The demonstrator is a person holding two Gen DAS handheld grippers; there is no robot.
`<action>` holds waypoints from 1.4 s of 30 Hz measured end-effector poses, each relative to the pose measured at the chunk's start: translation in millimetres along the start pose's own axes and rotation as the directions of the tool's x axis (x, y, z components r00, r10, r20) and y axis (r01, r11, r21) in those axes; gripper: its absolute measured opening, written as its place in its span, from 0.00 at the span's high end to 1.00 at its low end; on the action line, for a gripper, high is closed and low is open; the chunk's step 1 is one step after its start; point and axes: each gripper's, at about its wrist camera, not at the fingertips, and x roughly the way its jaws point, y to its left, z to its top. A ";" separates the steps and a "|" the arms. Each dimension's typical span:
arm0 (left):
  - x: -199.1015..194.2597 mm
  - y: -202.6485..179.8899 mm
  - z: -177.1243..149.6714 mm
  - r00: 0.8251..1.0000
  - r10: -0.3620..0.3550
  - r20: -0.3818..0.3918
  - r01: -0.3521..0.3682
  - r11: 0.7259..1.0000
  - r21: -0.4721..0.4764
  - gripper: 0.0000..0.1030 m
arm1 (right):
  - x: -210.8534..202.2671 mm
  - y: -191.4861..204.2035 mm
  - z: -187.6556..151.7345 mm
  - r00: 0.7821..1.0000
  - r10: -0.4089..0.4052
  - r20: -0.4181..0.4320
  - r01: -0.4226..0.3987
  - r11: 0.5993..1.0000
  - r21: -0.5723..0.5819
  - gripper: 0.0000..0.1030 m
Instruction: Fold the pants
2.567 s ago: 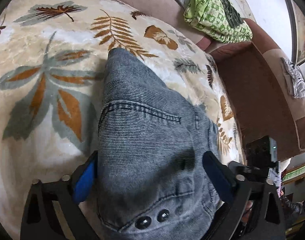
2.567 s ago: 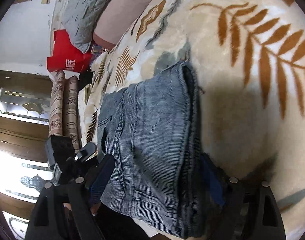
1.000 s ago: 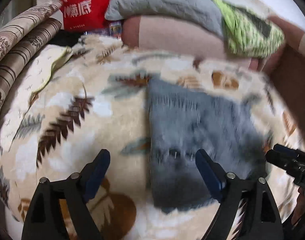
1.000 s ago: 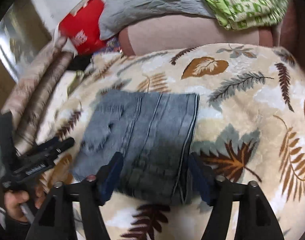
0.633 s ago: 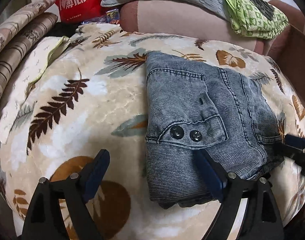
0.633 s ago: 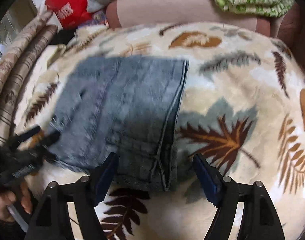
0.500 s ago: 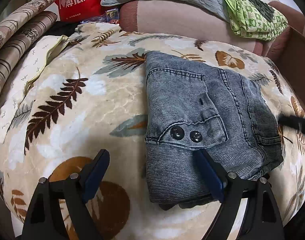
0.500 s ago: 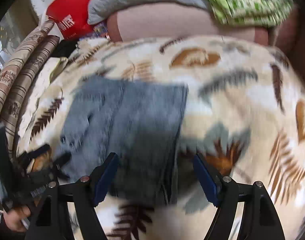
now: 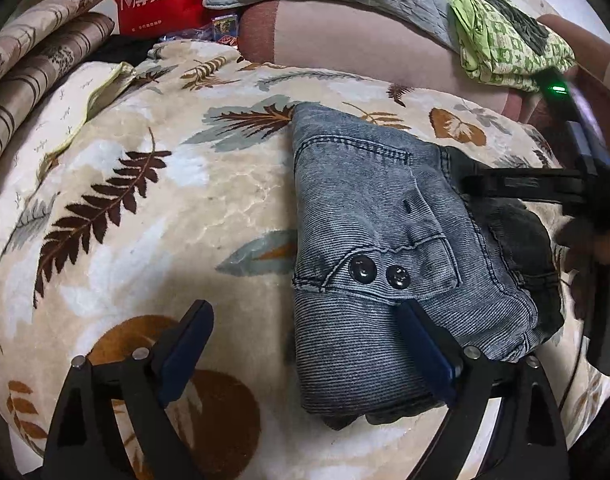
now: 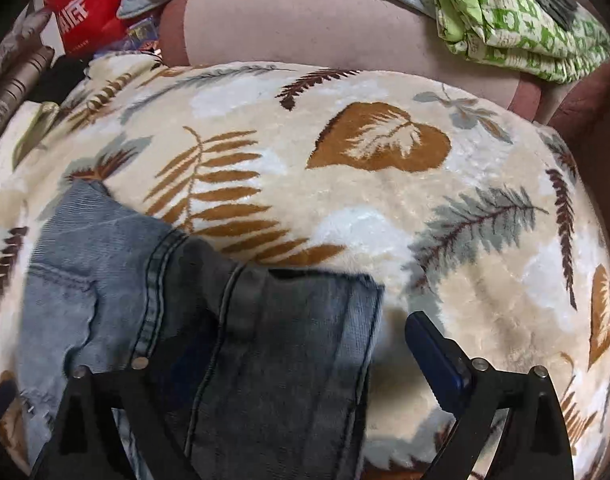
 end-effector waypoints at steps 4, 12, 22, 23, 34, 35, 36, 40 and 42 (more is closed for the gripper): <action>-3.8 3.5 0.5 1.000 -0.019 0.002 0.019 0.999 -0.029 0.09 | -49.7 -9.2 -28.1 0.996 0.051 0.069 -0.051 0.999 0.003 0.07; -30.7 -1.2 2.3 1.000 -0.009 0.020 0.010 0.998 -0.055 0.09 | -48.8 0.1 -117.1 0.994 0.113 0.011 -0.112 0.993 -0.046 0.04; -85.4 -40.9 -7.6 0.992 -0.009 0.125 0.011 1.000 -0.015 0.08 | -150.3 -34.7 -136.4 0.973 0.170 0.157 -0.163 0.985 -0.053 0.00; -87.6 -45.8 -7.4 0.992 -0.019 0.128 0.019 1.000 -0.002 0.08 | -155.1 -36.3 -140.2 0.974 0.161 0.158 -0.152 0.986 -0.067 0.00; -97.8 -64.2 -0.8 0.989 0.018 0.147 -0.027 0.998 0.056 0.04 | -186.3 -34.6 -152.8 0.973 0.116 0.199 -0.085 0.984 -0.159 0.00; -97.9 -64.0 -0.2 0.988 0.025 0.151 -0.034 0.998 0.056 0.04 | -184.4 -34.3 -153.4 0.974 0.115 0.194 -0.085 0.984 -0.155 0.00; -96.9 -64.1 0.8 0.989 0.029 0.147 -0.038 0.998 0.058 0.03 | -182.0 -34.0 -154.0 0.975 0.119 0.189 -0.092 0.985 -0.148 0.00; -93.2 -64.8 1.8 0.991 0.014 0.132 -0.024 0.997 0.075 0.00 | -175.8 -33.9 -154.9 0.977 0.124 0.171 -0.102 0.986 -0.133 0.00; -91.5 -64.2 3.3 0.992 0.009 0.122 -0.018 0.998 0.067 0.00 | -173.1 -34.8 -153.8 0.978 0.127 0.167 -0.108 0.987 -0.122 0.00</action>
